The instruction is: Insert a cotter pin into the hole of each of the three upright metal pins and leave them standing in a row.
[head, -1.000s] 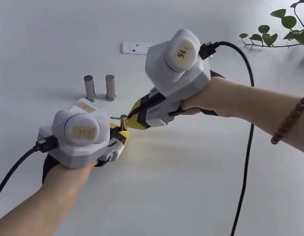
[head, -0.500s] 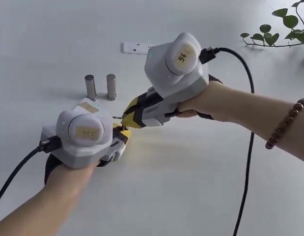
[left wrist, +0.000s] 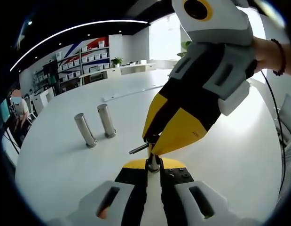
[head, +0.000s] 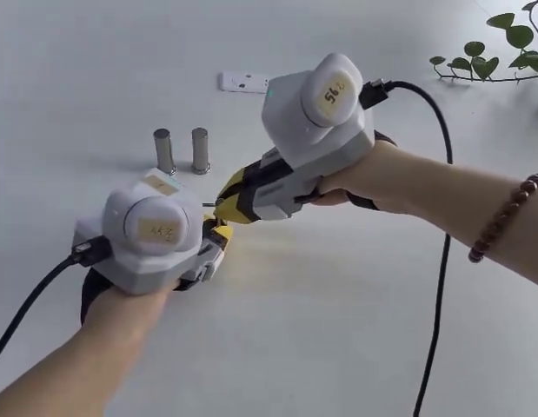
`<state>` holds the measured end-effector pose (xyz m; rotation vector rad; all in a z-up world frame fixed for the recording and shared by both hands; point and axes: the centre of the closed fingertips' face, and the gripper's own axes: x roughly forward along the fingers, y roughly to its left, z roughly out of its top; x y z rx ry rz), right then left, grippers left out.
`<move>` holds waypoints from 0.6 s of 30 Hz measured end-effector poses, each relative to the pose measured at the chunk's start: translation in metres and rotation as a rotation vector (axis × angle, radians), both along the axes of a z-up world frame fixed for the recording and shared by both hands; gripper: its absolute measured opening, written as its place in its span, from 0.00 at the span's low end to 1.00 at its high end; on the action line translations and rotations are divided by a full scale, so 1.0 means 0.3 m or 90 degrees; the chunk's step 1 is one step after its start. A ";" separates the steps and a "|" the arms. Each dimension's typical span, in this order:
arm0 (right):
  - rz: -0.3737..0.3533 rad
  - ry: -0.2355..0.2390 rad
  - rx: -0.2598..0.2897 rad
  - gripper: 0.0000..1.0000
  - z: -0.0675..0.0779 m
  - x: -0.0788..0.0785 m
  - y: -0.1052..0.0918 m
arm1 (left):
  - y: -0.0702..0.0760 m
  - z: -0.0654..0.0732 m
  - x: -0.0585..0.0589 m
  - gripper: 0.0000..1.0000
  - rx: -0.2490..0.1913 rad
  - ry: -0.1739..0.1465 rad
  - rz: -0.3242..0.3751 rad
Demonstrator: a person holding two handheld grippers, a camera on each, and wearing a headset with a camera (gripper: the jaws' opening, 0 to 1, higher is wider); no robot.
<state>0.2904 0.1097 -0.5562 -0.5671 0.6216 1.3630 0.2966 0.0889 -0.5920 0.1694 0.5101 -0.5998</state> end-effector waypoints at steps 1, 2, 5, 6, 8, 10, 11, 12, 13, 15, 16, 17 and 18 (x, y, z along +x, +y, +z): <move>0.006 0.000 0.001 0.04 0.002 0.004 0.005 | 0.006 0.003 0.002 0.07 -0.001 0.000 0.005; 0.009 -0.001 0.002 0.04 0.003 0.010 0.010 | 0.013 0.006 0.003 0.07 -0.001 -0.002 0.010; 0.015 -0.003 0.006 0.04 0.008 0.011 0.027 | 0.032 0.009 0.009 0.07 0.002 -0.004 0.021; 0.018 -0.002 0.008 0.04 0.009 0.009 0.034 | 0.038 0.010 0.010 0.07 0.004 -0.004 0.024; 0.026 -0.003 0.009 0.04 0.009 0.013 0.044 | 0.049 0.012 0.010 0.07 0.007 -0.005 0.029; 0.037 -0.002 0.010 0.04 0.008 0.016 0.058 | 0.067 0.013 0.011 0.07 0.009 -0.005 0.037; 0.039 -0.003 0.010 0.04 0.008 0.016 0.063 | 0.072 0.013 0.012 0.07 0.010 -0.007 0.038; 0.041 -0.002 0.009 0.04 0.007 0.017 0.067 | 0.077 0.013 0.013 0.07 0.010 -0.006 0.041; 0.043 -0.004 0.009 0.04 0.007 0.015 0.074 | 0.084 0.012 0.015 0.07 0.010 -0.005 0.045; 0.047 -0.006 0.009 0.04 0.006 0.014 0.085 | 0.094 0.010 0.020 0.07 0.011 -0.004 0.049; 0.048 -0.006 0.009 0.04 0.005 0.017 0.092 | 0.097 0.009 0.021 0.07 0.012 -0.004 0.050; 0.049 -0.006 0.009 0.04 0.005 0.015 0.094 | 0.101 0.008 0.021 0.07 0.013 -0.003 0.051; 0.050 -0.005 0.009 0.04 0.005 0.016 0.097 | 0.105 0.007 0.021 0.07 0.014 -0.002 0.053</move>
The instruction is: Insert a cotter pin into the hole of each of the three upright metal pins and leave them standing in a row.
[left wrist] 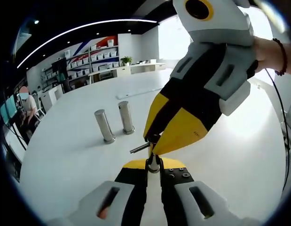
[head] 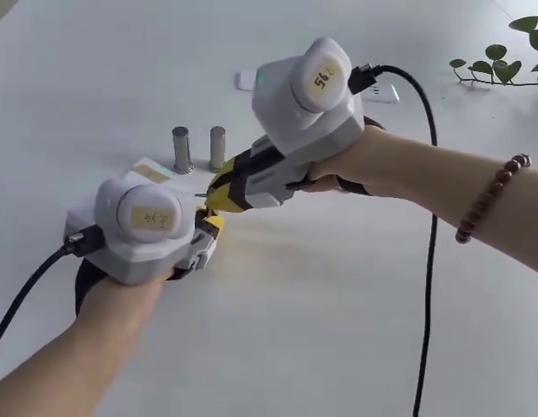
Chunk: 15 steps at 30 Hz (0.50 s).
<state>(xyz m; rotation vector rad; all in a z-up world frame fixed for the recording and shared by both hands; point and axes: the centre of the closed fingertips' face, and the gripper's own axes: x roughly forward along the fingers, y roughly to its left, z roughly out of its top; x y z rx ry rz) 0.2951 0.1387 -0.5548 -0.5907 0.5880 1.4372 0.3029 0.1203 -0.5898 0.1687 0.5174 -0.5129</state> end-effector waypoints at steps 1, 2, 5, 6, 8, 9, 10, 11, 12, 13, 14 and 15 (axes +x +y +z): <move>0.000 0.001 0.001 0.04 0.000 0.002 0.004 | 0.005 -0.001 0.000 0.07 0.001 0.001 0.001; 0.000 0.002 0.001 0.04 0.000 0.000 0.006 | 0.009 -0.001 0.001 0.07 0.001 0.001 0.002; 0.001 0.006 0.001 0.04 -0.001 0.007 0.020 | 0.017 -0.002 0.001 0.07 0.002 0.001 0.000; 0.001 0.006 0.000 0.04 -0.003 0.012 0.024 | 0.020 -0.002 0.003 0.07 0.002 0.001 0.002; 0.002 0.006 0.001 0.04 -0.005 0.014 0.033 | 0.030 -0.004 0.006 0.07 0.005 0.002 0.005; 0.002 0.008 0.002 0.04 -0.005 0.017 0.038 | 0.036 -0.004 0.007 0.07 0.006 0.003 0.006; 0.002 0.010 0.002 0.04 -0.007 0.019 0.041 | 0.039 -0.006 0.007 0.07 0.007 0.005 0.008; 0.002 0.011 0.003 0.04 -0.007 0.020 0.044 | 0.043 -0.006 0.008 0.07 0.008 0.004 0.008; 0.003 0.012 0.002 0.04 -0.009 0.021 0.048 | 0.047 -0.008 0.009 0.07 0.009 0.005 0.009; 0.004 0.013 0.001 0.04 -0.011 0.021 0.050 | 0.049 -0.010 0.009 0.07 0.009 0.006 0.009; 0.007 0.011 -0.001 0.04 -0.013 0.020 0.053 | 0.052 -0.011 0.010 0.07 0.009 0.007 0.010; 0.008 0.010 -0.003 0.04 -0.014 0.020 0.054 | 0.053 -0.013 0.010 0.07 0.010 0.008 0.010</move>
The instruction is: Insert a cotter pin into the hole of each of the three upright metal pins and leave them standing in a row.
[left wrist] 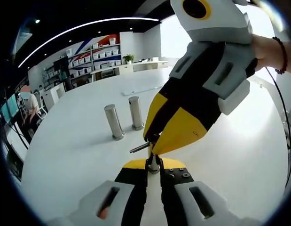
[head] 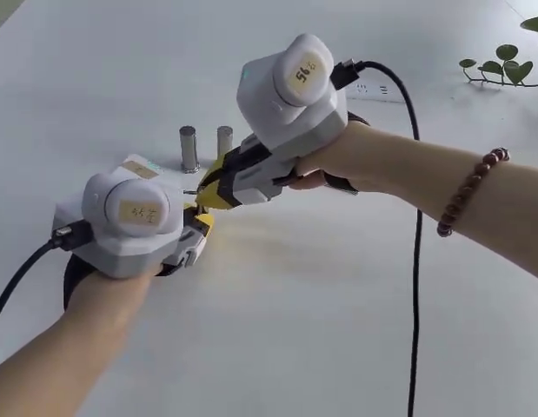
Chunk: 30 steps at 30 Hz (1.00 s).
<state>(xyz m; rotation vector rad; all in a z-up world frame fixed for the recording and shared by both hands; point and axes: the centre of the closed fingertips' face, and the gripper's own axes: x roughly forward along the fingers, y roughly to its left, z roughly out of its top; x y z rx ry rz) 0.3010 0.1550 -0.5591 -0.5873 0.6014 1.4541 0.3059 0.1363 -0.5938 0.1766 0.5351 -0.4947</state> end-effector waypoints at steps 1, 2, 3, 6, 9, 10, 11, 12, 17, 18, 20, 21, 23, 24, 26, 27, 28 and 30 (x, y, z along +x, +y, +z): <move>-0.001 0.001 -0.002 0.04 -0.003 0.001 0.001 | 0.001 -0.003 0.001 0.07 0.001 0.001 -0.001; 0.000 0.000 0.001 0.04 -0.002 0.002 0.003 | 0.002 -0.003 0.001 0.07 -0.001 0.001 -0.001; -0.001 0.002 0.001 0.04 -0.003 0.006 0.003 | 0.001 -0.002 0.001 0.07 -0.007 0.003 0.000; -0.004 0.007 0.003 0.04 -0.005 0.014 -0.001 | -0.001 -0.001 -0.003 0.07 -0.008 0.002 -0.003; -0.006 0.007 0.000 0.04 -0.006 0.010 0.000 | -0.007 -0.003 -0.004 0.07 -0.023 0.008 -0.004; -0.004 0.003 -0.001 0.04 -0.004 0.005 0.000 | -0.006 -0.004 -0.004 0.07 -0.024 0.010 -0.001; -0.003 0.002 -0.002 0.04 -0.004 0.004 0.002 | -0.005 -0.005 -0.002 0.07 -0.025 0.011 -0.001; -0.001 -0.001 -0.003 0.04 -0.003 0.000 0.001 | -0.006 -0.005 -0.003 0.07 -0.024 0.011 -0.001; -0.009 -0.001 -0.006 0.05 -0.001 0.000 -0.001 | -0.005 -0.006 -0.003 0.08 -0.021 0.011 -0.002; -0.013 0.001 -0.006 0.05 -0.001 -0.002 -0.002 | -0.004 -0.006 -0.003 0.08 -0.022 0.011 0.000; -0.010 -0.002 -0.006 0.05 0.000 -0.005 -0.002 | -0.003 -0.004 -0.002 0.08 -0.022 0.010 0.001; -0.010 -0.002 -0.006 0.05 0.000 -0.005 0.000 | -0.001 -0.003 -0.001 0.09 -0.021 0.008 0.001; -0.012 0.000 -0.006 0.05 0.000 -0.004 0.001 | 0.000 -0.002 -0.001 0.11 -0.021 0.009 0.002; -0.015 0.001 -0.007 0.05 0.000 -0.005 0.000 | 0.000 -0.002 -0.003 0.12 -0.022 0.009 0.002; -0.021 0.006 -0.008 0.05 -0.003 -0.003 -0.001 | -0.002 -0.002 -0.006 0.13 -0.024 0.008 -0.002; -0.030 0.013 -0.012 0.05 -0.007 -0.001 -0.002 | -0.001 -0.005 -0.007 0.13 -0.022 0.010 -0.003; -0.033 0.017 -0.009 0.05 -0.007 -0.002 -0.004 | 0.000 -0.007 -0.009 0.14 -0.020 0.011 -0.003; -0.046 0.028 0.001 0.07 -0.001 0.000 -0.004 | 0.002 -0.013 -0.009 0.17 -0.019 0.013 -0.001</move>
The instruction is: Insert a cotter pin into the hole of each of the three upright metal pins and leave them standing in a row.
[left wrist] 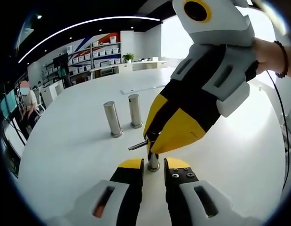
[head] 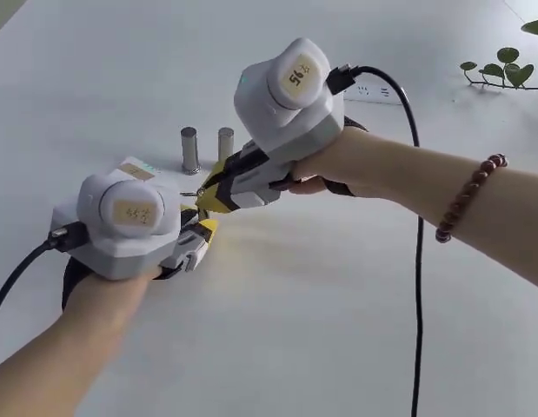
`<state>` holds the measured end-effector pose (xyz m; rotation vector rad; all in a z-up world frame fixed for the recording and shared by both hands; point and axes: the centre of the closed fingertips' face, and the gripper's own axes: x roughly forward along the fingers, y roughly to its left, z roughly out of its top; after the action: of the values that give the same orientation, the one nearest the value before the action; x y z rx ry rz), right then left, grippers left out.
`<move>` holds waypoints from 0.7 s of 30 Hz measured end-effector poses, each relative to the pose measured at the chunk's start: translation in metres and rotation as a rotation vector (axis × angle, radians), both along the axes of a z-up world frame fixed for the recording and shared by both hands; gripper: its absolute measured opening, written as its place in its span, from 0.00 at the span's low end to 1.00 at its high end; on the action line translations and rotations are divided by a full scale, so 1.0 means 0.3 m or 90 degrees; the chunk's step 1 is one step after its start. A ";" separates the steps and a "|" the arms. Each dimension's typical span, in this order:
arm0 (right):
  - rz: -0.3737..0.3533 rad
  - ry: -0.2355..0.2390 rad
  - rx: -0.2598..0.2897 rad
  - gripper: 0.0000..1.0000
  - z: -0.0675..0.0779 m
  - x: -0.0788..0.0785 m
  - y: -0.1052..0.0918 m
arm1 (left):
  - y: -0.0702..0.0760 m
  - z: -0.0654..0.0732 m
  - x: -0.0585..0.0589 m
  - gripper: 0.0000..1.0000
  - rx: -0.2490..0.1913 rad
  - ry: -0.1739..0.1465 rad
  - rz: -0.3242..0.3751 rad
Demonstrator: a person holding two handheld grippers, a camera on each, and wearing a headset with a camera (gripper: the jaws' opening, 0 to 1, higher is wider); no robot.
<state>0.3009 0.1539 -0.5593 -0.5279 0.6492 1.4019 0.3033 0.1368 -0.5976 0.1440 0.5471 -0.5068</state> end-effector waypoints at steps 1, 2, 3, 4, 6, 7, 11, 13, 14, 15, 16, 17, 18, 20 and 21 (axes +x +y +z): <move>-0.007 0.006 0.005 0.10 0.004 0.002 0.001 | 0.002 -0.001 -0.001 0.17 0.001 0.000 0.001; -0.014 0.011 0.011 0.11 0.009 0.004 -0.001 | 0.003 -0.001 -0.003 0.18 0.001 0.000 0.002; -0.015 0.012 0.012 0.12 0.010 0.005 -0.002 | 0.004 -0.001 -0.006 0.19 0.001 0.002 0.003; -0.019 0.017 0.017 0.13 0.016 0.006 -0.005 | 0.005 0.000 -0.008 0.21 0.000 0.001 0.004; -0.034 0.028 0.030 0.15 0.030 0.009 -0.009 | 0.010 0.003 -0.013 0.24 -0.001 0.002 0.009; -0.038 0.033 0.036 0.15 0.038 0.013 -0.010 | 0.015 0.003 -0.014 0.25 -0.001 0.000 0.011; -0.058 0.029 0.047 0.18 0.058 0.035 -0.026 | 0.024 0.009 -0.021 0.31 0.000 -0.002 0.014; -0.080 0.028 0.060 0.20 0.067 0.062 -0.033 | 0.030 0.017 -0.025 0.33 -0.004 -0.003 0.018; -0.093 0.023 0.066 0.20 0.073 0.077 -0.039 | 0.033 0.022 -0.028 0.34 -0.006 -0.004 0.020; -0.106 0.015 0.066 0.21 0.074 0.095 -0.044 | 0.035 0.026 -0.030 0.36 -0.008 -0.006 0.021; -0.110 0.008 0.065 0.22 0.074 0.104 -0.051 | 0.035 0.028 -0.031 0.37 -0.009 -0.007 0.021; -0.123 0.004 0.073 0.22 0.080 0.122 -0.053 | 0.036 0.033 -0.034 0.39 -0.012 -0.008 0.022; -0.139 0.005 0.083 0.23 0.085 0.134 -0.055 | 0.035 0.036 -0.037 0.40 -0.014 -0.008 0.021; -0.161 0.004 0.101 0.22 0.094 0.161 -0.056 | 0.033 0.043 -0.041 0.43 -0.019 -0.008 0.020; -0.171 -0.010 0.110 0.20 0.101 0.184 -0.058 | 0.032 0.049 -0.044 0.44 -0.025 -0.009 0.021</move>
<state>0.3560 0.1365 -0.5291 -0.3012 0.5582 1.1852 0.2902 0.1465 -0.5829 0.1003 0.5241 -0.4833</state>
